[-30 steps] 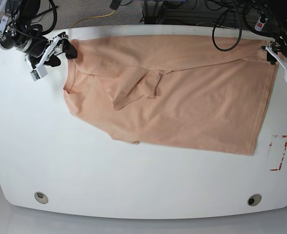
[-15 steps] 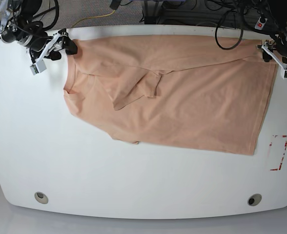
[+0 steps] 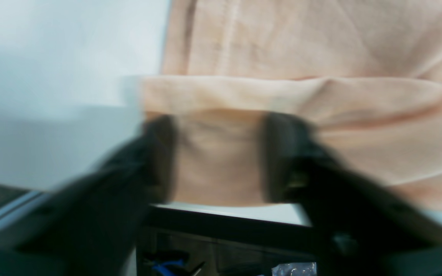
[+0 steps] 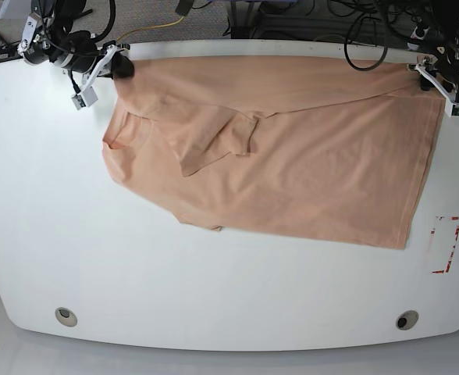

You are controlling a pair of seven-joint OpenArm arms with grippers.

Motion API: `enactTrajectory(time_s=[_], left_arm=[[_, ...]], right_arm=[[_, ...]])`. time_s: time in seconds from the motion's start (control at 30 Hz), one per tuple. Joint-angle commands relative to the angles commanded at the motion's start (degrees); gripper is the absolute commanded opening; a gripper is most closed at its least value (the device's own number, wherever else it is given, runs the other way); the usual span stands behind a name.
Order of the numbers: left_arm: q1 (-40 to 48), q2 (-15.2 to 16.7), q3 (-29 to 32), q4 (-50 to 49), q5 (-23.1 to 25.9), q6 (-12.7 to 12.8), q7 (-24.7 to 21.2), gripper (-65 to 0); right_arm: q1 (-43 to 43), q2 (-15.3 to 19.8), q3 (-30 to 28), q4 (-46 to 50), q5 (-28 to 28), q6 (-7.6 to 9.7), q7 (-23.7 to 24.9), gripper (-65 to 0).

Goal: Fold the T-shirt properly
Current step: 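Move the right gripper back to the shirt corner and grasp it, then hold the shirt edge with both grippers and straighten it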

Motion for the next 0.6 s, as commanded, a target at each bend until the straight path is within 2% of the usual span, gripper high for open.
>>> enactTrajectory(time_s=[0.03,0.1,0.2,0.5,0.6], left_arm=[[0.26,0.00,0.00,0.26,0.00,0.00,0.09,-49.9],[1.23,0.09,0.00,0.35,0.09,0.00,0.18,-51.9],[2.81,0.00,-0.26,0.44,-0.09,0.00,0.18,-51.2],[3.78,0.18,-0.53,3.96,0.00,0.00,0.26,-51.0],[3.52,0.18,-0.44,6.86,-0.18,0.00,2.02,-50.4]], right_arm=[[-0.09,0.09,0.18,0.00,0.00,0.00,-0.18,-65.0],[-0.44,0.44,0.26,0.18,0.00,0.00,-0.26,-65.0],[-2.29,2.55,0.26,1.67,0.00,0.00,-0.26,-63.9],[-3.16,3.25,0.09,3.60,0.00,0.00,-0.26,-63.7],[-3.16,3.08,-0.18,3.60,0.00,0.00,-0.35,-63.7]])
